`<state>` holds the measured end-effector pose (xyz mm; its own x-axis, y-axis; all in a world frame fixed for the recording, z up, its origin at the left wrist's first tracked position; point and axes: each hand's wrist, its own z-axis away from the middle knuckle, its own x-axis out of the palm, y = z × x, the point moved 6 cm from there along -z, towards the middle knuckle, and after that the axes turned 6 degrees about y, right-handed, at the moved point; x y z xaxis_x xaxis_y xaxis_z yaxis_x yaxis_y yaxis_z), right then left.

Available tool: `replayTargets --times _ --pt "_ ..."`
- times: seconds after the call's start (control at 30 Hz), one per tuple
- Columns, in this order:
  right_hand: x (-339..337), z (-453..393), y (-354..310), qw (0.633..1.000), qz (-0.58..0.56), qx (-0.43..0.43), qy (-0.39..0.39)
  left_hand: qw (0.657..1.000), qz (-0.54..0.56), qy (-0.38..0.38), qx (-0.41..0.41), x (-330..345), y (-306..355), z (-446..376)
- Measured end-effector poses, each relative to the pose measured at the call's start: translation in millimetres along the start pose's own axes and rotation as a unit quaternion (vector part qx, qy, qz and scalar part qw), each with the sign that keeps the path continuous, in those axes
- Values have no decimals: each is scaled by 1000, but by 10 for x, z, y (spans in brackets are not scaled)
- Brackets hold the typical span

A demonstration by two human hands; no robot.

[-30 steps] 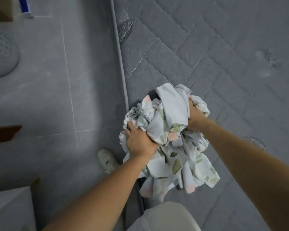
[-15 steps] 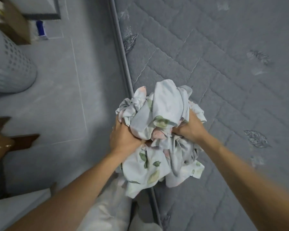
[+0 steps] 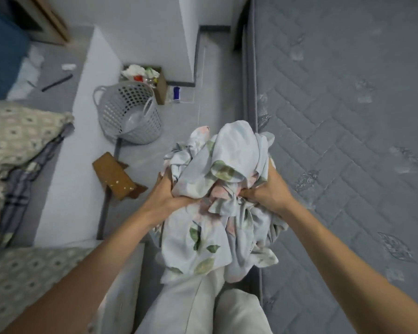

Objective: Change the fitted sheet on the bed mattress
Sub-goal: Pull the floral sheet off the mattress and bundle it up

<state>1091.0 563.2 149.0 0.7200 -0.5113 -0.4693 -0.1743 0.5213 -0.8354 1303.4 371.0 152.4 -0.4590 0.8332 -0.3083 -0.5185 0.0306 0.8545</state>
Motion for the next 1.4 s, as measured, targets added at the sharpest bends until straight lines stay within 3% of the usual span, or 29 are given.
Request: replayTargets --times 0.17,0.27,0.37,0.47,0.57,0.63,0.7,0.77,0.87,0.97,1.17,1.4 --pt "424 164 -923 986 -119 -4 -120 988 -27 149 1 -913 267 537" --pt "615 85 -1250 966 -183 18 -183 982 -61 173 45 -1331 493 531" --pt "818 -215 -1513 957 -220 34 -187 979 -74 190 27 -1716 423 238" --pt "992 -680 -1788 955 -247 62 -155 989 -61 131 -5 -1996 368 -178" --pt "1002 -1200 -2046 958 -250 70 -120 998 59 -12 8 -2214 557 -545" --pt "943 -1526 -2172 961 -241 75 -108 993 112 -40 -8 -2371 671 -739" --pt "881 -1857 -2313 962 -237 72 -110 987 159 -1 -34 -2475 735 -975" --pt "866 -2239 -2435 963 -235 65 -118 975 188 87 -80 -2542 770 -1283" --pt "940 -2867 -2701 961 -230 50 -145 966 98 232 -53 -2727 1102 -1727" --pt "1113 -3527 -2977 958 -219 34 -183 948 61 307 -64 -3027 1247 -2097" --pt "1531 -4637 -3674 945 -207 15 -255 920 74 368 -110 -3761 1062 -2715" --pt "2638 -5820 -4257 943 -107 -37 -313 885 203 408 -96 -4529 531 -3363"
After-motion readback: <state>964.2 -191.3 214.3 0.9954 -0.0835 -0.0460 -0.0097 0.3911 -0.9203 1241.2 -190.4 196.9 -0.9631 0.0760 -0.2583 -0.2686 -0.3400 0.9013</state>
